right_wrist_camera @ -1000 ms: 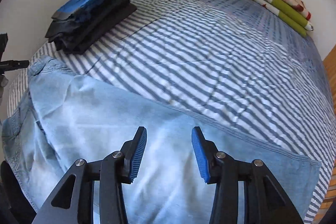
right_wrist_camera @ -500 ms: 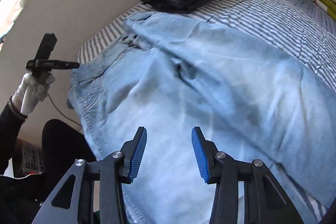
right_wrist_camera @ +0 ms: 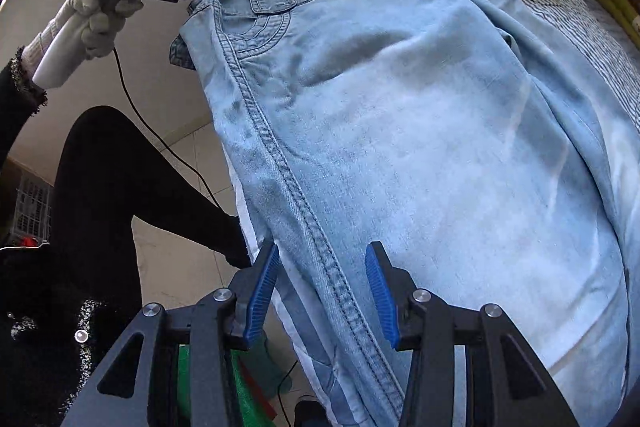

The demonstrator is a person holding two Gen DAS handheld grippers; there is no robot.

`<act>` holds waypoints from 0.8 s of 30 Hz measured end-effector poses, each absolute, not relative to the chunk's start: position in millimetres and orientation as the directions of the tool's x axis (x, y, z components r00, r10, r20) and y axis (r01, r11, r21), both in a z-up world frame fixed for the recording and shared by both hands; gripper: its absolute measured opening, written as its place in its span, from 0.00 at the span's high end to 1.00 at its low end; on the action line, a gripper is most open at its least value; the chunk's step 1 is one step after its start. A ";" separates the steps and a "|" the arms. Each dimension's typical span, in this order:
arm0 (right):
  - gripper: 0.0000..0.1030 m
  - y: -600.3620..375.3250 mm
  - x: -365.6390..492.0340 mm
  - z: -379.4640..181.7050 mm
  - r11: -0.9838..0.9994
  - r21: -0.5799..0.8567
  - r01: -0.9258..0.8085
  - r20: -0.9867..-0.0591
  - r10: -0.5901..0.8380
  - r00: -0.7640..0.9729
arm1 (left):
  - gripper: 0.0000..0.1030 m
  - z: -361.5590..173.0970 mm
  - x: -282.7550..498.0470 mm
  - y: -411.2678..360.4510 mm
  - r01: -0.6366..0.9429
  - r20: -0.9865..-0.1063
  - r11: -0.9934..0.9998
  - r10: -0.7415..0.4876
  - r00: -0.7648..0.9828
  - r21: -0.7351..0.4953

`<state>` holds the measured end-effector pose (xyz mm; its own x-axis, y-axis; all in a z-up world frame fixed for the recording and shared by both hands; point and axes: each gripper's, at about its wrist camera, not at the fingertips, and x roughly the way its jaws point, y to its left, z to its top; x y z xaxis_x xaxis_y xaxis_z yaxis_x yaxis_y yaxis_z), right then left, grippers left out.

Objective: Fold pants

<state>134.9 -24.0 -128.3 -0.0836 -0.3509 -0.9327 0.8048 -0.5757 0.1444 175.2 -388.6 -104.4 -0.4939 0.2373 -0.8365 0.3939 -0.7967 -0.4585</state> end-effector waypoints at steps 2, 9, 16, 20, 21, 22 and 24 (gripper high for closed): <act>0.83 -26.2 134.1 -130.7 -0.589 0.128 0.798 -0.937 -0.335 -0.096 | 0.92 -94.3 174.4 -382.9 0.375 -0.836 -0.821 0.206 -0.509 -0.431; 0.98 -6.2 143.3 -85.6 -0.646 0.083 0.759 -0.885 -0.397 -0.241 | 0.93 -47.4 211.1 -383.1 0.315 -0.758 -0.828 0.187 -0.625 -0.464; 0.93 -24.3 186.3 -110.1 -0.498 0.080 0.863 -0.934 -0.340 -0.109 | 0.92 -83.0 217.4 -369.9 0.330 -0.865 -0.872 0.183 -0.467 -0.362; 0.82 -18.7 161.1 -86.9 -0.512 0.099 0.853 -0.935 -0.341 -0.096 | 0.92 -71.0 217.7 -369.2 0.305 -0.846 -0.879 0.177 -0.503 -0.365; 0.76 -12.8 151.6 -76.9 -0.522 0.111 0.846 -0.927 -0.361 -0.101 | 0.89 -70.5 215.8 -368.6 0.297 -0.841 -0.880 0.182 -0.509 -0.370; 0.64 -7.8 145.9 -68.6 -0.526 0.119 0.842 -0.918 -0.381 -0.108 | 0.85 -71.8 213.3 -370.2 0.304 -0.846 -0.881 0.174 -0.504 -0.362; 0.61 -2.7 136.8 -63.4 -0.552 0.136 0.823 -0.908 -0.401 -0.119 | 0.70 -78.0 205.9 -374.6 0.311 -0.847 -0.866 0.207 -0.490 -0.392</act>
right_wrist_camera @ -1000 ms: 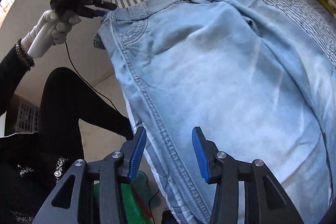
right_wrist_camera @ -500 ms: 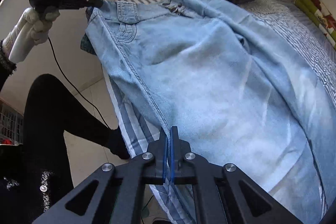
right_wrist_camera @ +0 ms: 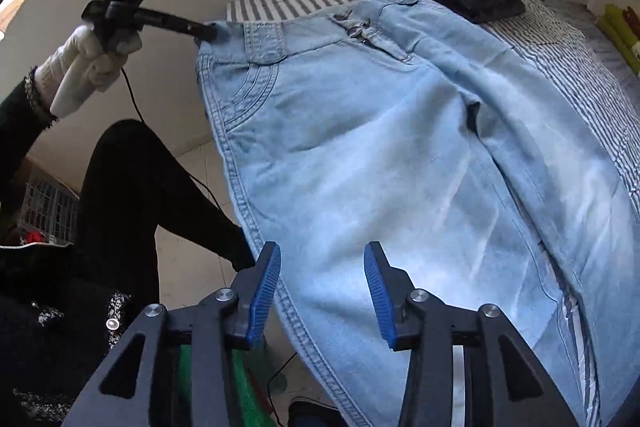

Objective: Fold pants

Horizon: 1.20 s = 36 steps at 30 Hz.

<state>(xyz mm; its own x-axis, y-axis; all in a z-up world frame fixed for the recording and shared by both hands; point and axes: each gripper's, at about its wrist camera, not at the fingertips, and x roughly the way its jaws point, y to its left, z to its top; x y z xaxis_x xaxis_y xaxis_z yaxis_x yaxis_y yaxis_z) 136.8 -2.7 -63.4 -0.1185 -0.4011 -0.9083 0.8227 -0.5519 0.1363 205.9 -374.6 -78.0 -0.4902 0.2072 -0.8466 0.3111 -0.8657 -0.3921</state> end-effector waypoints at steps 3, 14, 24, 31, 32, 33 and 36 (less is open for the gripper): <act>0.61 -4.1 137.3 -76.0 -0.579 0.175 0.797 -0.911 -0.401 -0.092 | 0.51 -81.9 196.6 -376.7 0.336 -0.866 -0.873 0.170 -0.470 -0.354; 0.61 -23.5 185.4 -117.7 -0.506 0.096 0.857 -0.940 -0.329 -0.089 | 0.48 -95.2 149.8 -376.0 0.313 -0.918 -0.907 0.160 -0.363 -0.282; 0.62 -24.4 190.8 -116.0 -0.495 -0.001 0.869 -0.939 -0.298 -0.171 | 0.48 -102.7 155.5 -385.1 0.352 -0.912 -0.877 0.197 -0.360 -0.328; 0.79 -19.2 186.0 -116.3 -0.525 -0.029 0.850 -0.936 -0.285 -0.208 | 0.84 -113.7 140.4 -378.7 0.361 -0.937 -0.895 0.147 -0.317 -0.263; 0.83 -17.4 184.9 -116.2 -0.532 -0.029 0.846 -0.936 -0.283 -0.210 | 0.84 -110.5 140.6 -377.4 0.352 -0.934 -0.900 0.140 -0.327 -0.258; 0.85 -15.8 183.7 -115.9 -0.540 -0.033 0.841 -0.936 -0.279 -0.216 | 0.86 -105.7 141.5 -375.7 0.341 -0.933 -0.907 0.126 -0.337 -0.245; 0.90 -12.8 180.2 -111.9 -0.564 -0.040 0.825 -0.930 -0.282 -0.238 | 0.87 -85.5 144.0 -372.8 0.322 -0.918 -0.915 0.111 -0.381 -0.244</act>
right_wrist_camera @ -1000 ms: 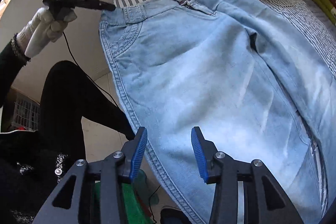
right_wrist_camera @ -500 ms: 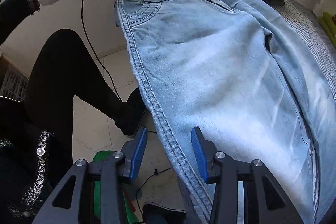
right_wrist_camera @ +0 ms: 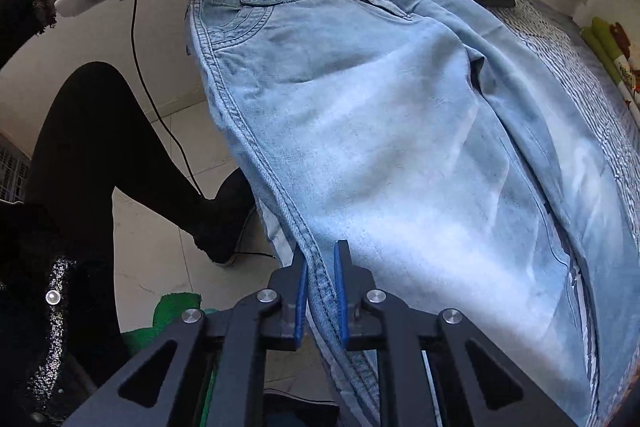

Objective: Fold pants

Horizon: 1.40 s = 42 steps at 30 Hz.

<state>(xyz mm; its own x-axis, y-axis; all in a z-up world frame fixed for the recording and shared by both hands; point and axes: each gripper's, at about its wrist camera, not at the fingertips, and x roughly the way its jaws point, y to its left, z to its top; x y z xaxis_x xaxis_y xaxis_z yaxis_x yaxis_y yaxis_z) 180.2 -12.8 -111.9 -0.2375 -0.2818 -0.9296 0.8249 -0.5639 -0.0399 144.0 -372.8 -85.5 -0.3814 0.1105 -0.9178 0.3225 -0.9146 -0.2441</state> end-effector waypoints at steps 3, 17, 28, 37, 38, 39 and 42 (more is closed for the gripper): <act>0.96 -11.8 177.6 -104.3 -0.579 -0.062 0.813 -0.921 -0.281 -0.271 | 0.87 -52.2 149.5 -376.9 0.315 -0.878 -0.904 0.118 -0.464 -0.288; 0.97 -19.6 225.2 -110.7 -0.510 -0.154 0.846 -0.911 -0.259 -0.322 | 0.80 -101.7 200.8 -380.0 0.388 -0.917 -0.875 0.138 -0.374 -0.290; 0.97 -17.2 219.4 -97.9 -0.524 -0.166 0.835 -0.907 -0.252 -0.338 | 0.54 -81.8 267.2 -412.5 0.465 -0.863 -0.787 0.160 -0.479 -0.404; 0.96 -23.9 230.6 -105.3 -0.514 -0.232 0.826 -0.898 -0.212 -0.385 | 0.35 -131.9 259.6 -395.3 0.457 -0.864 -0.756 0.284 -0.416 -0.468; 0.96 -24.2 230.5 -105.4 -0.517 -0.234 0.823 -0.897 -0.211 -0.388 | 0.43 -134.1 257.0 -391.8 0.449 -0.858 -0.754 0.296 -0.419 -0.479; 0.96 -23.9 230.8 -105.8 -0.518 -0.238 0.822 -0.896 -0.210 -0.391 | 0.70 -133.8 254.7 -386.4 0.443 -0.867 -0.770 0.280 -0.413 -0.459; 0.95 -22.9 234.7 -106.9 -0.517 -0.258 0.816 -0.889 -0.203 -0.410 | 0.91 -126.6 251.5 -373.7 0.422 -0.883 -0.812 0.225 -0.412 -0.404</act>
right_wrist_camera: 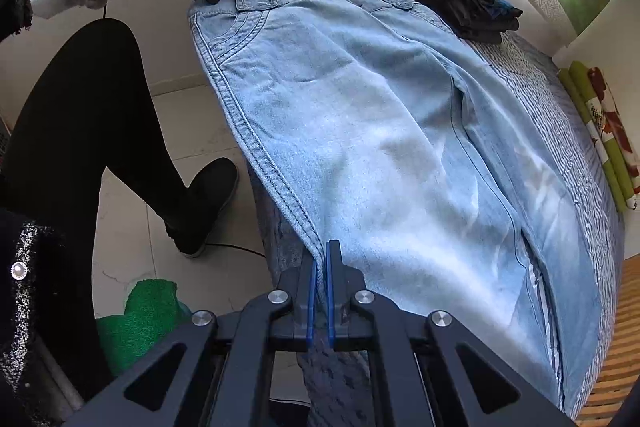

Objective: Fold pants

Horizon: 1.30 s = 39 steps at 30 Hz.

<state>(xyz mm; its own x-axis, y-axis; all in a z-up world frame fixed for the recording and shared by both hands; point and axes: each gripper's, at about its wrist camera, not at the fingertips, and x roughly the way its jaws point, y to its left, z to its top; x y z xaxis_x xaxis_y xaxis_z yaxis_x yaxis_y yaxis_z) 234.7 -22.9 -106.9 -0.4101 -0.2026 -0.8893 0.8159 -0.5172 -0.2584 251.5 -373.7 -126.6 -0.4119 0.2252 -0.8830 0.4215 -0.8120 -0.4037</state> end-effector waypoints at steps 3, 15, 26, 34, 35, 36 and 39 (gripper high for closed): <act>0.90 -15.2 241.8 -105.0 -0.527 -0.272 0.805 -0.882 -0.198 -0.428 | 0.92 -109.5 255.5 -374.9 0.412 -0.865 -0.811 0.211 -0.456 -0.415; 0.68 88.4 253.6 -99.3 -0.699 -0.264 0.664 -0.866 -0.132 -0.483 | 0.94 -26.6 238.4 -390.9 0.378 -0.790 -0.813 0.155 -0.593 -0.443; 0.60 99.9 234.4 -113.3 -0.719 -0.301 0.626 -0.853 -0.091 -0.514 | 0.95 -14.9 231.9 -389.3 0.386 -0.775 -0.802 0.143 -0.615 -0.455; 0.97 124.6 224.1 -82.1 -0.747 -0.262 0.611 -0.857 -0.112 -0.503 | 0.95 2.8 226.7 -381.6 0.375 -0.766 -0.815 0.125 -0.630 -0.442; 0.98 127.7 223.8 -71.7 -0.750 -0.272 0.603 -0.846 -0.112 -0.521 | 0.95 5.7 224.5 -381.9 0.377 -0.764 -0.812 0.124 -0.633 -0.444; 0.98 130.9 222.8 -60.1 -0.753 -0.291 0.590 -0.830 -0.108 -0.547 | 0.95 8.5 220.3 -382.1 0.375 -0.763 -0.814 0.124 -0.634 -0.444; 0.98 140.2 205.9 -25.0 -0.765 -0.338 0.548 -0.783 -0.094 -0.614 | 0.95 22.2 198.9 -378.8 0.361 -0.764 -0.829 0.117 -0.634 -0.427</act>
